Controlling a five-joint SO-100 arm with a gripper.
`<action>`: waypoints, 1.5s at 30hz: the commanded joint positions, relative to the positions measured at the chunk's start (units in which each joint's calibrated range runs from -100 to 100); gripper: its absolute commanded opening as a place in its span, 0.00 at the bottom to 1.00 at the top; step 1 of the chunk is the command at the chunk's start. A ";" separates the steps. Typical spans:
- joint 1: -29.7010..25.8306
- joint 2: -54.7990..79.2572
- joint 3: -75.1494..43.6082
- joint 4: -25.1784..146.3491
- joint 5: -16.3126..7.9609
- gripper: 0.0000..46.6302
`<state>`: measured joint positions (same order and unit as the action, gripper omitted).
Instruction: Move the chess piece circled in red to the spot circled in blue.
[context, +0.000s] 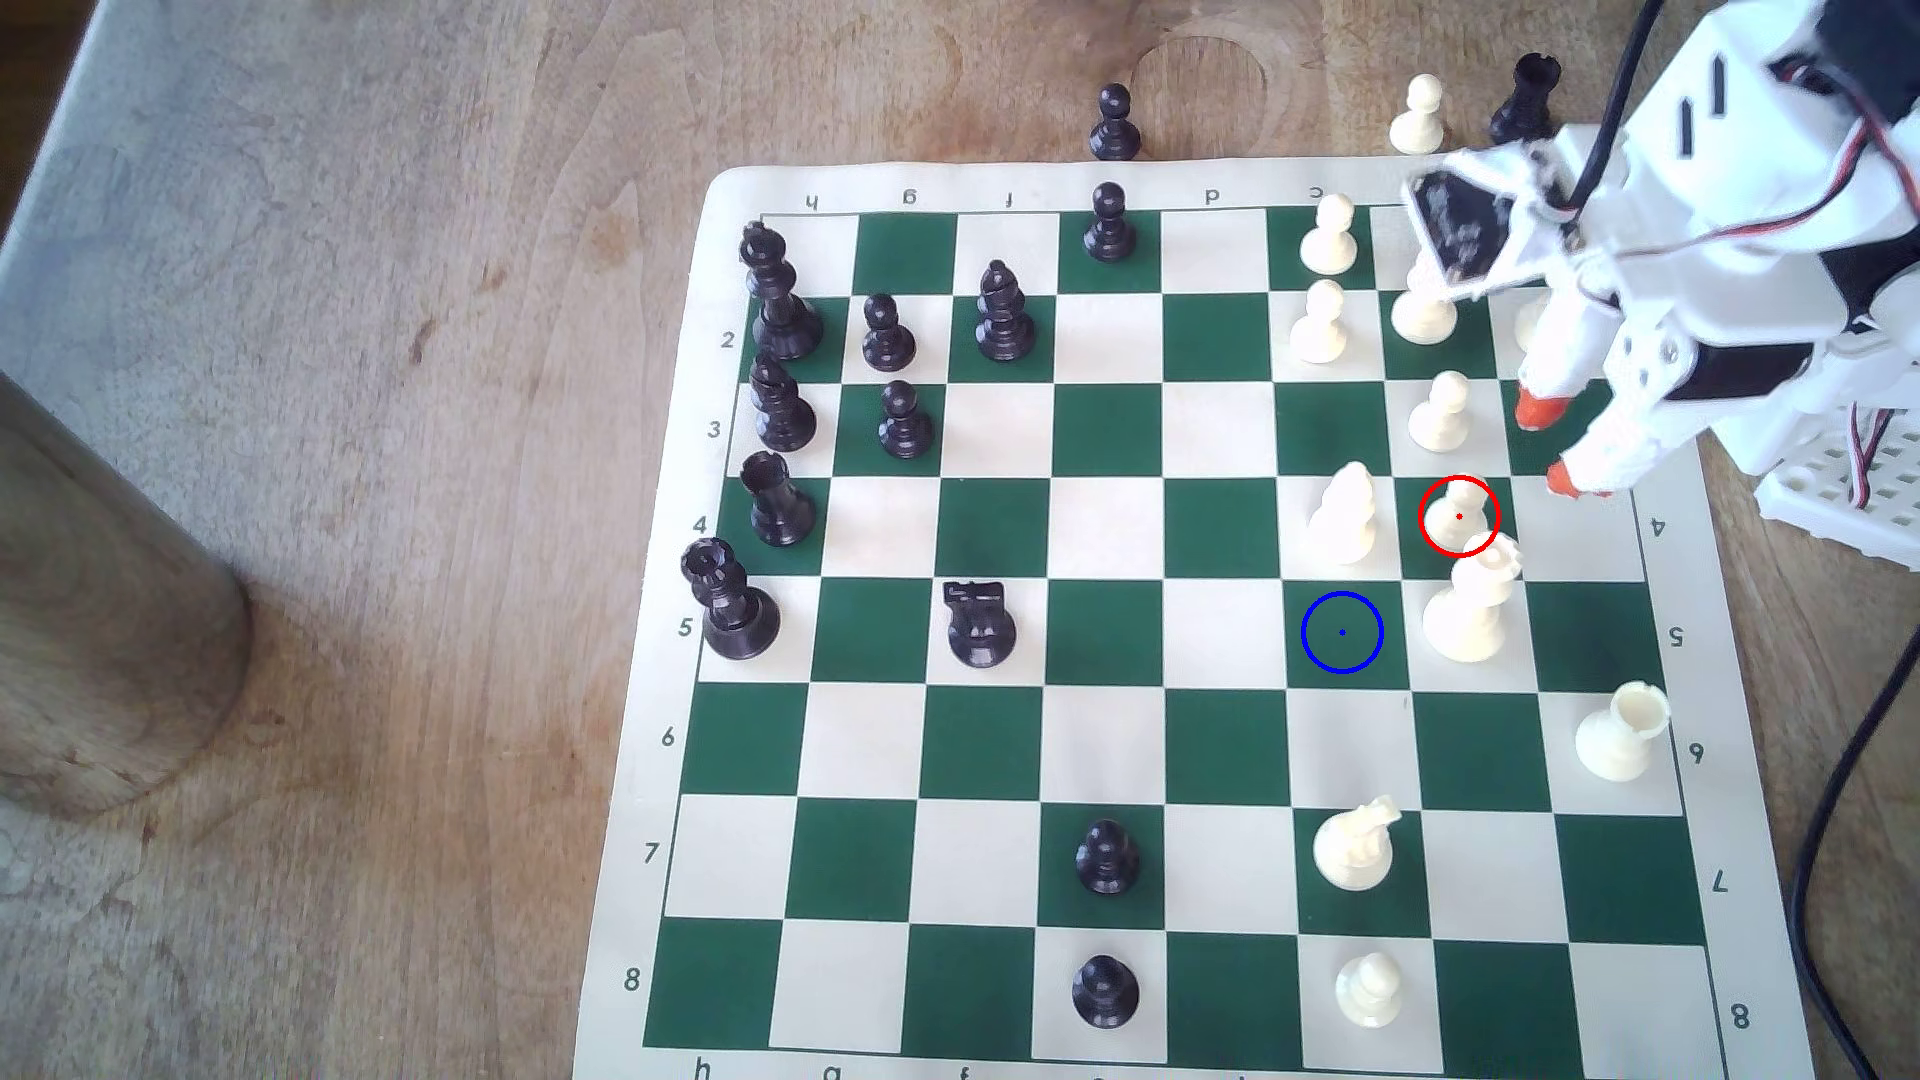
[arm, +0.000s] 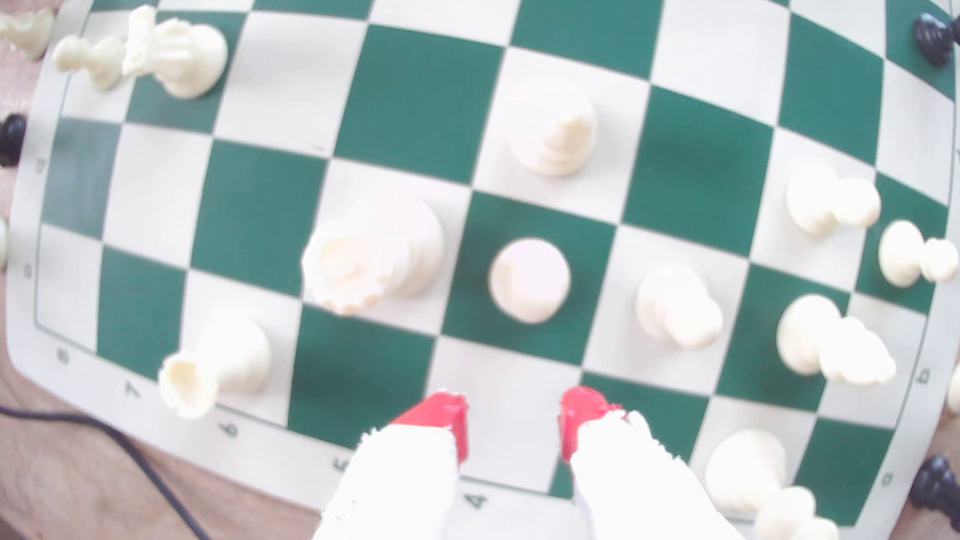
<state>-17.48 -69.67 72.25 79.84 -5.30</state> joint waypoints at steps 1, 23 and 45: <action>0.47 0.14 2.09 -3.35 -0.24 0.22; 2.81 2.52 7.07 -10.96 0.20 0.28; 1.33 5.41 6.71 -18.42 -1.42 0.27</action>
<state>-15.78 -64.64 80.12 62.15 -6.62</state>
